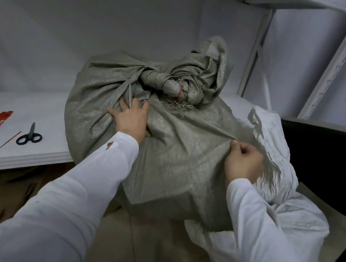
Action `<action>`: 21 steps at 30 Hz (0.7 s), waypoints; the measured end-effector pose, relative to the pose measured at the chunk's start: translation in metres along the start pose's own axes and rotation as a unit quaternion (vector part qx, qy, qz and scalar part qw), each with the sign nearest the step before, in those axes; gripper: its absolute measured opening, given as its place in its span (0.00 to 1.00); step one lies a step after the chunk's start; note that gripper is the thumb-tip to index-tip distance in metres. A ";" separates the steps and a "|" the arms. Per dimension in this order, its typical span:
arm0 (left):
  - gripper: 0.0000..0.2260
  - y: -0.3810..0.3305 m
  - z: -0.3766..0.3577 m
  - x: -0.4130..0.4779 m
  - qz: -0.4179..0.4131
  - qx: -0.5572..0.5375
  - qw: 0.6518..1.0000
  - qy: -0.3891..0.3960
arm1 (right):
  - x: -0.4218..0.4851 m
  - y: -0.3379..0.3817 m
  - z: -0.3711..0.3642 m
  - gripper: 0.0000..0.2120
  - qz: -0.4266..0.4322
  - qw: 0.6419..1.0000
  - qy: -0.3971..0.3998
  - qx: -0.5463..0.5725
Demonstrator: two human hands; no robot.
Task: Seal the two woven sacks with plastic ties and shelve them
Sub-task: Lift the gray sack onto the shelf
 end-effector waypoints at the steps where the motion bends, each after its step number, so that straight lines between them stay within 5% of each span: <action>1: 0.39 0.005 0.000 0.003 0.003 0.006 1.000 -0.012 | 0.000 0.014 -0.004 0.09 0.002 0.999 -0.008 0.031; 8: 0.37 0.037 0.019 0.034 0.036 -0.048 0.998 -0.035 | 0.010 0.125 -0.044 0.07 0.072 0.987 -0.033 0.136; 15: 0.38 0.093 0.036 0.061 0.069 -0.107 0.988 -0.090 | 0.003 0.234 -0.109 0.07 0.215 0.943 0.063 0.246; 18: 0.37 0.106 0.035 0.069 0.080 -0.114 0.986 -0.093 | 0.018 0.250 -0.136 0.07 0.267 0.936 0.084 0.214; 21: 0.42 0.110 0.017 0.074 0.026 -0.183 0.982 -0.039 | 0.046 0.215 -0.171 0.07 0.250 0.948 0.190 0.043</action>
Point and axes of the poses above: each hand's wrist, its own x-axis towards the middle knuckle, its own z-axis out of the back of the hand, y = z × x, the point moved 2 cm from there along x, towards the middle knuckle, and after that the axes turned 14 degrees about -z, right-handed, at the moved point
